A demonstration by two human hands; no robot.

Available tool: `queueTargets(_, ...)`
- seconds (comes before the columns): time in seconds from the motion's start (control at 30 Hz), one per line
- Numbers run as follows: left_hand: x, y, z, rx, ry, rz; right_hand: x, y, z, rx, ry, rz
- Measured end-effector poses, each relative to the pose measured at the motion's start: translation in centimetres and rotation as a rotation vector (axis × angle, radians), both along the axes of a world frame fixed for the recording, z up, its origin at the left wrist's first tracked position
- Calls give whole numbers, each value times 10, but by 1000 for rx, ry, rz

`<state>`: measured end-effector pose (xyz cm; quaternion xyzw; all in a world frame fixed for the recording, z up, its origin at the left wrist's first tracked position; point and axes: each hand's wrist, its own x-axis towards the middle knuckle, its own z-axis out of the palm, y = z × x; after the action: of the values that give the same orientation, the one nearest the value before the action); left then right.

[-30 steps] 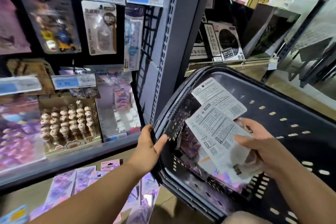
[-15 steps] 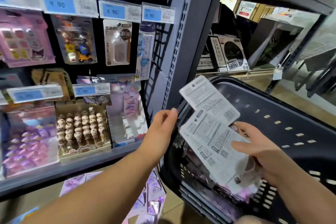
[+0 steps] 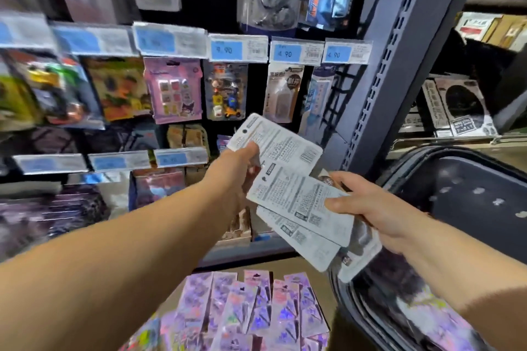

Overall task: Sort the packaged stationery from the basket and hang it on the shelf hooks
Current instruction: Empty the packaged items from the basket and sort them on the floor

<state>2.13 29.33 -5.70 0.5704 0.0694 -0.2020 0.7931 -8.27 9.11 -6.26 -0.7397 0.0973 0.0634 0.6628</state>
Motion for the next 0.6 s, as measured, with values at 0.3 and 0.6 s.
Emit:
queueTargets(0.3,17,126,3,-202,-12,338,28,73,-18,131,52,187)
queueTargets(0.6,11,210,-83,-134,146,304,62,150,-49,341,94,184)
